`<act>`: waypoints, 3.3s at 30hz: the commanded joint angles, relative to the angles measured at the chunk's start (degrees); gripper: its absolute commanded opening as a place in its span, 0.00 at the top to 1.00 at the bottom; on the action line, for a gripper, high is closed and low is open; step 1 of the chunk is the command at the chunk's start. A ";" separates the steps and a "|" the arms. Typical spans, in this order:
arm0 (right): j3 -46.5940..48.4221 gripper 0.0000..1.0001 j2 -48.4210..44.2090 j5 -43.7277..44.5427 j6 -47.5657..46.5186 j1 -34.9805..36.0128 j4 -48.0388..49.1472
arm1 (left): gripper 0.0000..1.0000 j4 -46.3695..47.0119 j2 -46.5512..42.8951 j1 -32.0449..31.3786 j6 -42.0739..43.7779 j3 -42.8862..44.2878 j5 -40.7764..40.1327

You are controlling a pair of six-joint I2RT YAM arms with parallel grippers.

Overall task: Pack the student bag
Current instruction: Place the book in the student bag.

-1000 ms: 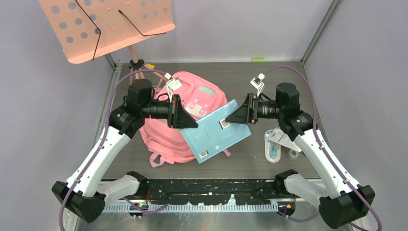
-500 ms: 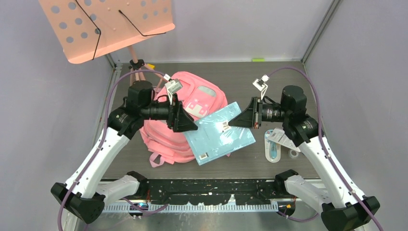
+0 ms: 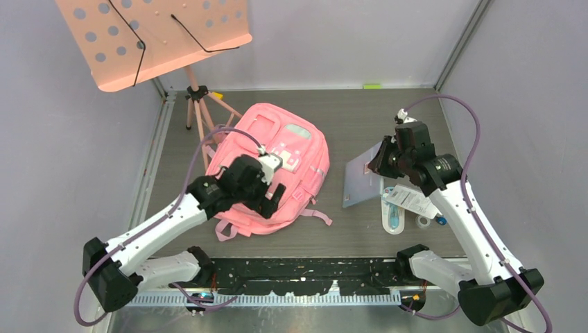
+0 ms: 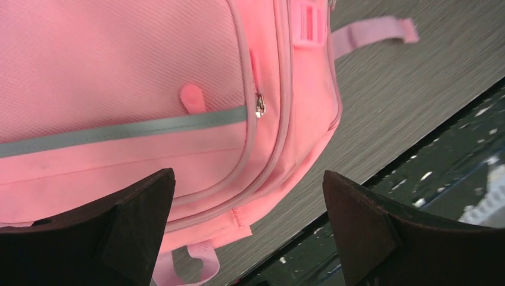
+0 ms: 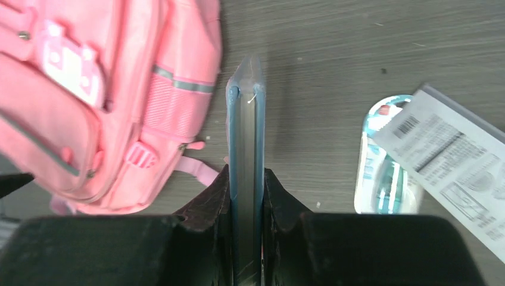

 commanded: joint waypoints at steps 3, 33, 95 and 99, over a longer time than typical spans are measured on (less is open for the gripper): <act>0.87 1.00 -4.05 9.56 -1.66 0.19 0.02 | 0.00 4.02 -1.26 -10.32 2.35 -4.69 -24.55; 0.89 1.00 -8.52 6.69 -1.59 0.20 -1.74 | 0.42 4.34 15.10 -17.87 14.83 5.71 -48.85; -31.15 1.00 -3.11 -0.17 48.82 7.11 57.66 | 1.00 22.86 23.73 -18.22 11.15 22.48 -21.66; -36.41 0.99 -3.64 11.29 51.33 8.58 64.39 | 1.00 25.52 23.80 -18.30 7.35 21.62 -16.69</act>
